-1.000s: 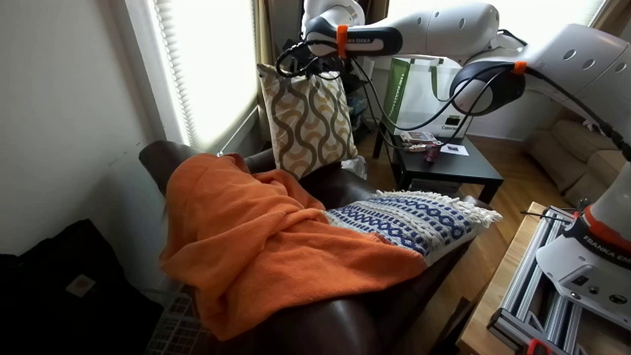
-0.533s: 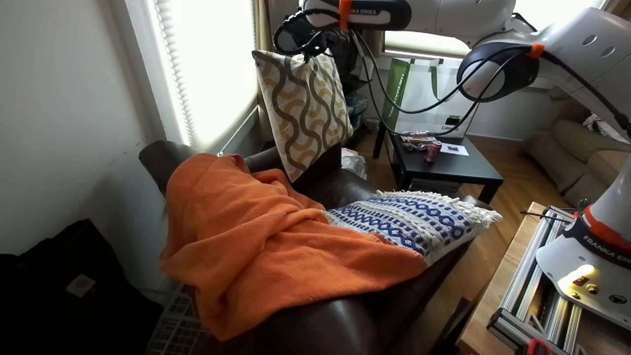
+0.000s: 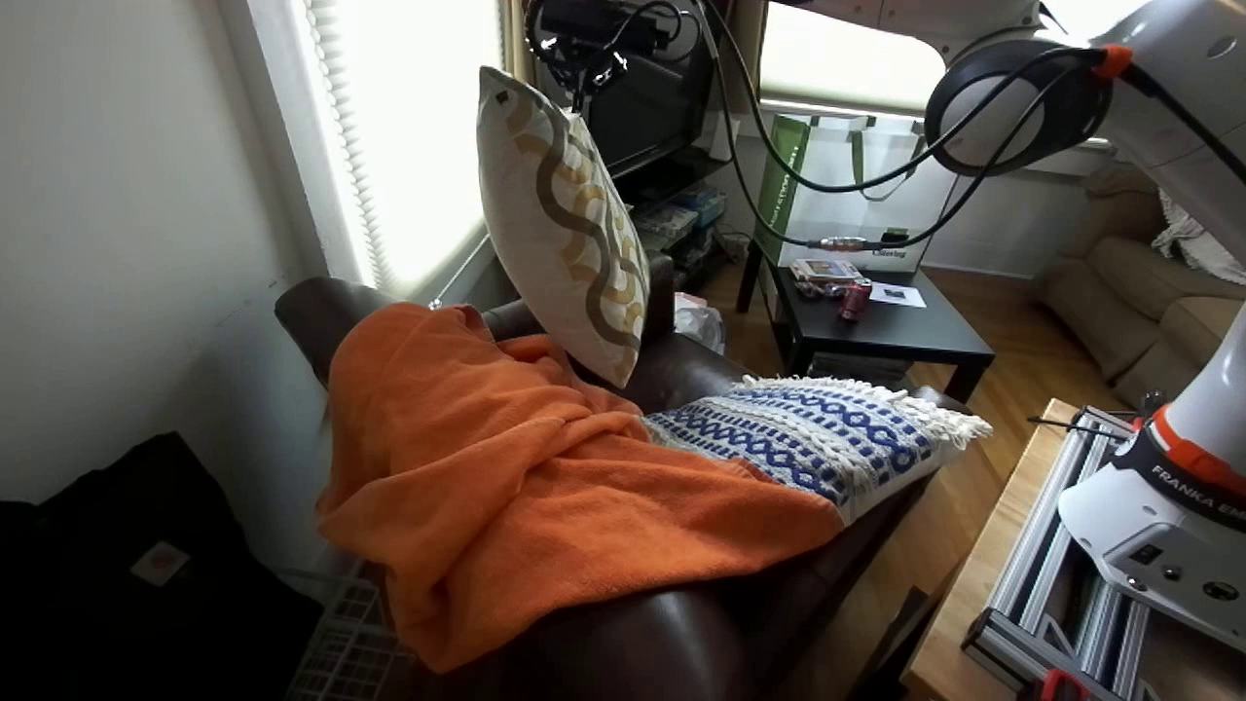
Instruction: Pick up the throw pillow on the left and put it on the orange throw blanket
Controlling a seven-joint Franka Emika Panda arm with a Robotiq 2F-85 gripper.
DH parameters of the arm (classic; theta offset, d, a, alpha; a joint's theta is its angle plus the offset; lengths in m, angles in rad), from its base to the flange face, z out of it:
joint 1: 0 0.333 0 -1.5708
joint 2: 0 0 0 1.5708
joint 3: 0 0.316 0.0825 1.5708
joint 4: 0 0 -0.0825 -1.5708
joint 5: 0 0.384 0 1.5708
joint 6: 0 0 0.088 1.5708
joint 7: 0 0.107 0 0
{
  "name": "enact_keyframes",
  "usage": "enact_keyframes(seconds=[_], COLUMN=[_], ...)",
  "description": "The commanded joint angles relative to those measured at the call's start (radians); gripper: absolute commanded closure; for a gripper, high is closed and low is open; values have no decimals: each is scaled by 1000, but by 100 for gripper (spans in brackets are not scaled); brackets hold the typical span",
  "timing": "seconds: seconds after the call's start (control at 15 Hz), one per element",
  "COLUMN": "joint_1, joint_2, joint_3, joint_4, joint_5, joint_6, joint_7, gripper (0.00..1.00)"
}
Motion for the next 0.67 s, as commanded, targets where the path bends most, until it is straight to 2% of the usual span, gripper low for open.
enact_keyframes(seconds=[0.0, 0.33, 0.6], joint_1=[17, 60, 74], joint_2=[-67, -85, -99], joint_3=[14, 0, 16], joint_4=[-8, -10, -12], joint_5=[7, -26, -18], joint_6=[-80, -168, -240], joint_7=[-166, -420, -631], gripper=[99, 99, 99])
